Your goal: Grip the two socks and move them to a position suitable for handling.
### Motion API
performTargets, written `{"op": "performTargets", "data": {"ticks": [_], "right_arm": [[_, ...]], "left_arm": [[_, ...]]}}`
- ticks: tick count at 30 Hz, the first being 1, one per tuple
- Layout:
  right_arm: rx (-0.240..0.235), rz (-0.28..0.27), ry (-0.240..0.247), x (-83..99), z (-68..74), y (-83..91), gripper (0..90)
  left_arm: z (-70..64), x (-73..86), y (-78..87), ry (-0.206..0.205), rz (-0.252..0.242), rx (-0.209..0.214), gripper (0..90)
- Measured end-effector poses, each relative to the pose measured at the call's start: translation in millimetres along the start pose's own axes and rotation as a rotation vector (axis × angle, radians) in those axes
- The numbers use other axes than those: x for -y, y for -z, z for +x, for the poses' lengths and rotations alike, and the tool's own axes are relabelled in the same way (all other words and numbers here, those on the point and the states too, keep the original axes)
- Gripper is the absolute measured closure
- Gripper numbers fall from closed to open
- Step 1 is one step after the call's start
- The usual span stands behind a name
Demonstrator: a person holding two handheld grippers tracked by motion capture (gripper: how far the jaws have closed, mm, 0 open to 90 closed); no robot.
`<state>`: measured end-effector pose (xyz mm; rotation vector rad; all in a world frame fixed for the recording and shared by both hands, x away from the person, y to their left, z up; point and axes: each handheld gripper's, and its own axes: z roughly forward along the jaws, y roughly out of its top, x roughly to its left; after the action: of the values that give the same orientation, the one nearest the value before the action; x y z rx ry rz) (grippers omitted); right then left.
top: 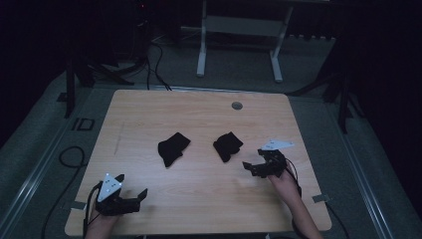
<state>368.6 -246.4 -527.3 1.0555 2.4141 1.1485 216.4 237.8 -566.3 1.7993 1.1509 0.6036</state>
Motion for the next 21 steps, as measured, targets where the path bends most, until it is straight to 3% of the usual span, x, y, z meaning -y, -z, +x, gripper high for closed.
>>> {"op": "performTargets", "data": {"ticks": [6,13,16,17,21], "right_arm": [[-0.021,0.017,0.05,-23.7,-3.2,-20.8,13.6],[-0.047,0.061,0.065,-44.5,-4.2,-46.0,13.7],[-0.034,0.059,0.044,-49.9,-2.5,-56.2,13.7],[-0.028,0.075,0.058,-51.8,-1.7,-60.5,12.7],[-0.07,0.073,0.027,-54.8,-3.7,-69.4,12.6]], "left_arm": [[0.0,0.2,-0.2,-0.005,-0.006,0.003,1.4],[0.6,0.4,-0.1,-0.002,-0.007,0.0,1.4],[1.1,0.4,0.3,0.01,-0.012,-0.003,1.4],[1.4,0.3,0.3,0.017,-0.013,-0.001,1.4],[1.4,0.1,0.3,0.029,-0.01,0.012,1.4]]}}
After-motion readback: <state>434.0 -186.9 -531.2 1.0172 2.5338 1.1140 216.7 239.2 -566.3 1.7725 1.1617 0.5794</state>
